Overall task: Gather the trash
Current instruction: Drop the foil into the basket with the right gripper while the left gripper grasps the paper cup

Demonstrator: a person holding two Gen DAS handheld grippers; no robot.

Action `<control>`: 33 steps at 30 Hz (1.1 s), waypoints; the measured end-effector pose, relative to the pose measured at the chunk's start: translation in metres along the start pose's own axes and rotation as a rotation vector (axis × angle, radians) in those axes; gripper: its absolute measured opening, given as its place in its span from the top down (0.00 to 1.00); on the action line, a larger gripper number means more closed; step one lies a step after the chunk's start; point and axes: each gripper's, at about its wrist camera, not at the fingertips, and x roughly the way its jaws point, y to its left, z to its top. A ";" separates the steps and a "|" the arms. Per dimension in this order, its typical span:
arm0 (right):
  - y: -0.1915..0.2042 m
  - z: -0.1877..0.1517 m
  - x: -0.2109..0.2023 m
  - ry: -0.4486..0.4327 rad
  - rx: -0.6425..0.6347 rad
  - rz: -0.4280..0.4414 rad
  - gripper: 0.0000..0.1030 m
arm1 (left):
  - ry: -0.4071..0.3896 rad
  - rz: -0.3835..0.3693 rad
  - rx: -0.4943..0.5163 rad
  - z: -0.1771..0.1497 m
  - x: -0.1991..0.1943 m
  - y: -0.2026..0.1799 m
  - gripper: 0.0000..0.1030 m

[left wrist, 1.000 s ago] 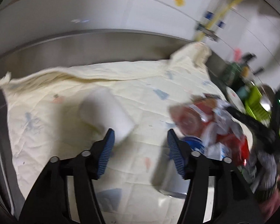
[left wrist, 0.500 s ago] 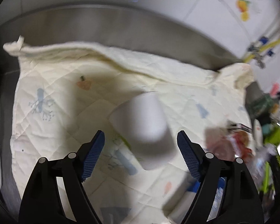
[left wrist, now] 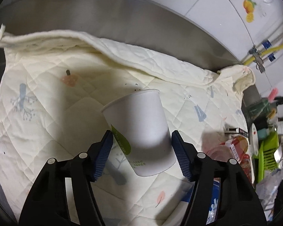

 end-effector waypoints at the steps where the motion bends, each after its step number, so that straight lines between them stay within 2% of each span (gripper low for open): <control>1: -0.002 -0.002 -0.007 -0.002 0.008 0.002 0.72 | 0.001 -0.006 0.008 -0.001 -0.001 0.000 0.40; 4: -0.010 -0.009 -0.029 -0.031 0.032 -0.012 0.72 | -0.005 -0.026 0.043 -0.005 -0.007 0.001 0.48; 7: -0.018 -0.017 -0.047 -0.050 0.047 -0.041 0.72 | -0.029 -0.036 0.100 -0.012 -0.019 -0.002 0.52; 8: -0.020 -0.020 -0.053 -0.058 0.056 -0.048 0.72 | -0.039 -0.015 0.100 -0.013 -0.022 -0.001 0.53; 9: -0.023 -0.022 -0.057 -0.058 0.067 -0.051 0.72 | -0.034 -0.032 0.089 -0.013 -0.022 0.002 0.54; 11: -0.027 -0.028 -0.066 -0.065 0.081 -0.055 0.72 | -0.020 -0.065 0.094 -0.014 -0.023 0.002 0.74; 12: -0.029 -0.031 -0.071 -0.071 0.083 -0.063 0.72 | -0.025 -0.073 0.095 -0.014 -0.028 0.002 0.81; 13: -0.031 -0.035 -0.077 -0.074 0.089 -0.068 0.72 | -0.027 -0.087 0.105 -0.015 -0.031 0.001 0.94; 19: -0.040 -0.050 -0.094 -0.074 0.100 -0.099 0.72 | -0.010 -0.120 0.140 -0.020 -0.035 0.000 0.93; 21: -0.044 -0.053 -0.098 -0.075 0.110 -0.099 0.72 | -0.014 -0.101 0.155 -0.020 -0.034 -0.002 0.89; 22: -0.045 -0.054 -0.100 -0.079 0.108 -0.108 0.72 | -0.005 -0.092 0.140 -0.018 -0.032 -0.002 0.73; 23: -0.046 -0.054 -0.102 -0.084 0.108 -0.115 0.72 | 0.008 -0.099 0.109 -0.016 -0.030 0.000 0.52; 25: -0.049 -0.054 -0.105 -0.086 0.109 -0.118 0.72 | -0.011 -0.088 0.106 -0.011 -0.031 0.000 0.38; 29: -0.059 -0.056 -0.109 -0.081 0.110 -0.147 0.72 | -0.007 -0.037 0.133 -0.003 -0.023 -0.007 0.27; 33: -0.069 -0.063 -0.113 -0.076 0.113 -0.195 0.72 | 0.010 -0.002 0.162 0.004 -0.005 -0.016 0.27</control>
